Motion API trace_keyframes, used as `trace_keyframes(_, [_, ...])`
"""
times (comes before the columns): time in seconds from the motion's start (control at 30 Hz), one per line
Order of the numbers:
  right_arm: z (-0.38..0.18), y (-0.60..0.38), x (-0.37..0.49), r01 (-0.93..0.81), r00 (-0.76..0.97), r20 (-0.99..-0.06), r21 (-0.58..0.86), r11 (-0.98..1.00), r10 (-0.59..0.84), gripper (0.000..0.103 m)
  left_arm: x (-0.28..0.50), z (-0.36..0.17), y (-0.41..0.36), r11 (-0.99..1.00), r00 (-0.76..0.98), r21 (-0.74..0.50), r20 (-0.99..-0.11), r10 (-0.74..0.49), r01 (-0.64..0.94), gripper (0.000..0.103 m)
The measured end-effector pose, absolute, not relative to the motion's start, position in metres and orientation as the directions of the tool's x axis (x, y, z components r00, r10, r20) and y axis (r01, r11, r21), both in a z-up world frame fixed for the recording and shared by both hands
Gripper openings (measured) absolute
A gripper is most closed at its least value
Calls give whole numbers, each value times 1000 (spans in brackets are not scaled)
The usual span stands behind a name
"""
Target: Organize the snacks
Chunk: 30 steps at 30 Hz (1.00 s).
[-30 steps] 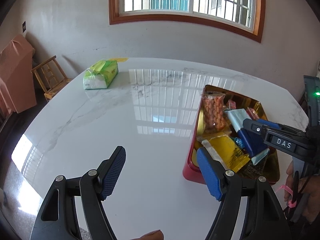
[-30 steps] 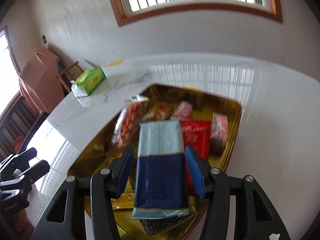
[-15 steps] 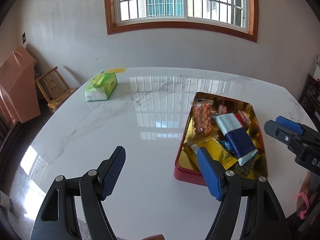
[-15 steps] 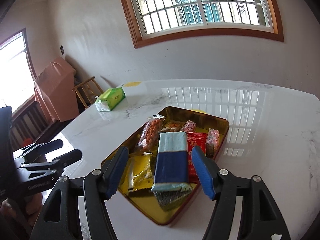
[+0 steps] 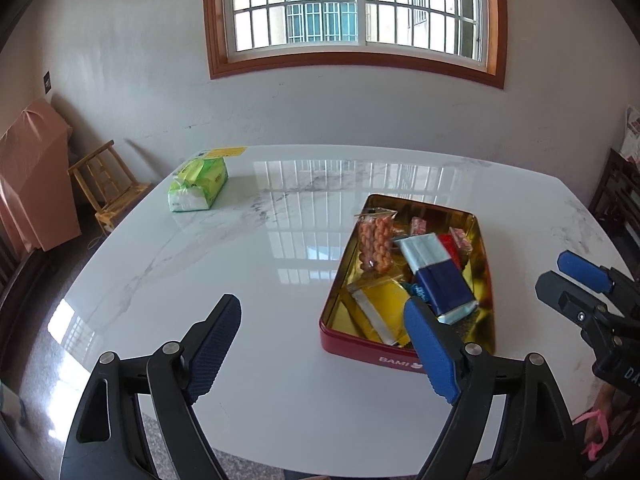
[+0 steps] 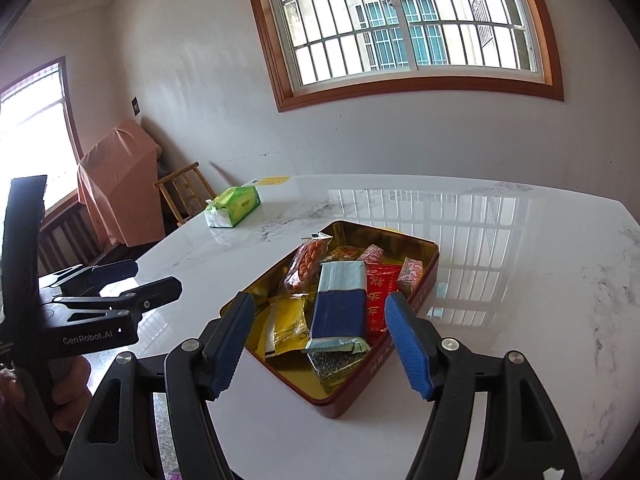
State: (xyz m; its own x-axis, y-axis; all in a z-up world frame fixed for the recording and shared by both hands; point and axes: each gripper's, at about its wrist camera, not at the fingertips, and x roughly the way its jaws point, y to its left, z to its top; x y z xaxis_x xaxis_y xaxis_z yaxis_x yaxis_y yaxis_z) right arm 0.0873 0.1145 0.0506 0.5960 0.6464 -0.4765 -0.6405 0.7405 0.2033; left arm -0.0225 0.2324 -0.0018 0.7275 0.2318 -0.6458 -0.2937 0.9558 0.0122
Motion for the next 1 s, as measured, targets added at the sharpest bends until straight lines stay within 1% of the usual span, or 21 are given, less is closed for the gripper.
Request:
trace_keyframes(0.13, [53,101,80,-638,604,-460,209,741,650,66,-27,5,225,956,730,5,-644,229,-295,86])
trace_keyframes(0.3, [58,87,71,-635,619,-441,207,744,650,72,-32,11,214,956,733,12,-638,234,-295,88])
trace_keyframes(0.53, [62,68,63,-623,635,-417,222,750,651,73,-37,18,196,960,742,39,-625,241,-279,92])
trace_keyframes(0.77, [66,56,58,-612,651,-396,231,756,648,75,-41,22,182,962,751,57,-614,243,-265,94])
trace_keyframes(1.0, [72,55,47,-613,679,-366,193,766,636,77,-43,21,173,963,751,68,-612,248,-262,94])
